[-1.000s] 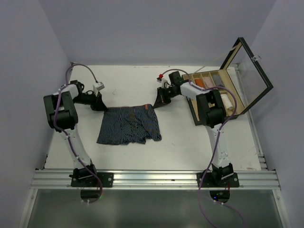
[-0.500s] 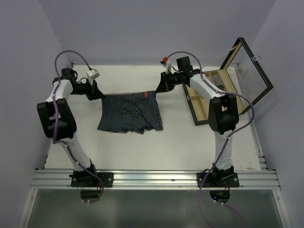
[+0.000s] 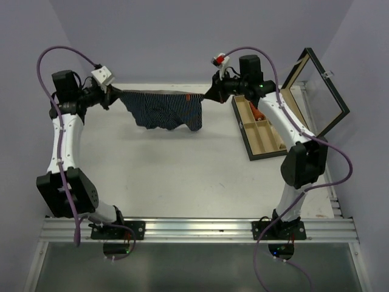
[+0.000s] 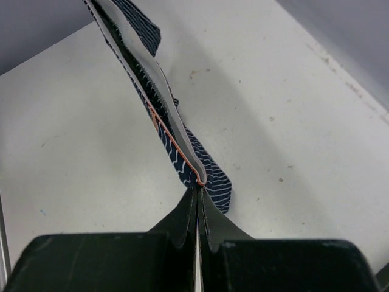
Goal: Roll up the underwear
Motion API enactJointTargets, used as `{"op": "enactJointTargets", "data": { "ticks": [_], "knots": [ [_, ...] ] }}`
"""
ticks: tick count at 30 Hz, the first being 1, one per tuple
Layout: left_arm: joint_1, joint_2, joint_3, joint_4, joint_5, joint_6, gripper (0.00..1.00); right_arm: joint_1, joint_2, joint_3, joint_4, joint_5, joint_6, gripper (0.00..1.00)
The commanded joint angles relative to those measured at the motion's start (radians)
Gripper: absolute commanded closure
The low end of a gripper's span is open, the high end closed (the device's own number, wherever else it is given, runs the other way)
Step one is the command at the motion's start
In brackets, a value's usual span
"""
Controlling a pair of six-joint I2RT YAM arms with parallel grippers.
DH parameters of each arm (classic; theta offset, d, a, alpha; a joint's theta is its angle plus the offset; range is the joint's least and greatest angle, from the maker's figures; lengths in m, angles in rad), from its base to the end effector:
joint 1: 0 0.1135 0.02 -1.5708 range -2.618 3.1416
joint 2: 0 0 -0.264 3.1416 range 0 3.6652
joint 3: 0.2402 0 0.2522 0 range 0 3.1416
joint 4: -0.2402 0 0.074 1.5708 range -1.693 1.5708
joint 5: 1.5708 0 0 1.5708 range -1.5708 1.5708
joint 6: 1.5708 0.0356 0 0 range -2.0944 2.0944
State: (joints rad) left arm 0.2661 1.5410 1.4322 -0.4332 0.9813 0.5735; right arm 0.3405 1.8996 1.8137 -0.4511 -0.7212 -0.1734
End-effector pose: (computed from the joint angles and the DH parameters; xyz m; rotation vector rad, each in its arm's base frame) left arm 0.3382 0.0615 0.3620 0.8159 1.7025 -0.4654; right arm 0.4078 0.1694 0.3506 -0.9343 1.8480 0.8569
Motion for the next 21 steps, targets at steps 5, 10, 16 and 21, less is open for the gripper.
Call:
{"op": "enactJointTargets", "data": {
  "ticks": [5, 10, 16, 21],
  "knots": [
    [0.001, -0.229, -0.177, 0.056, 0.008, 0.029, 1.0, 0.083, -0.269, -0.155, -0.004, 0.055, -0.216, 1.0],
    [-0.001, -0.404, -0.277, 0.031, -0.026, 0.026, 1.0, 0.188, -0.399, -0.29, -0.034, 0.063, -0.241, 1.0],
    [-0.001, -0.552, -0.311, 0.017, -0.082, -0.037, 1.0, 0.229, -0.455, -0.352, 0.006, 0.071, -0.144, 1.0],
    [-0.002, -0.409, -0.274, -0.013, -0.09, -0.058, 1.0, 0.207, -0.334, -0.327, -0.046, 0.069, -0.141, 1.0]
  ]
}}
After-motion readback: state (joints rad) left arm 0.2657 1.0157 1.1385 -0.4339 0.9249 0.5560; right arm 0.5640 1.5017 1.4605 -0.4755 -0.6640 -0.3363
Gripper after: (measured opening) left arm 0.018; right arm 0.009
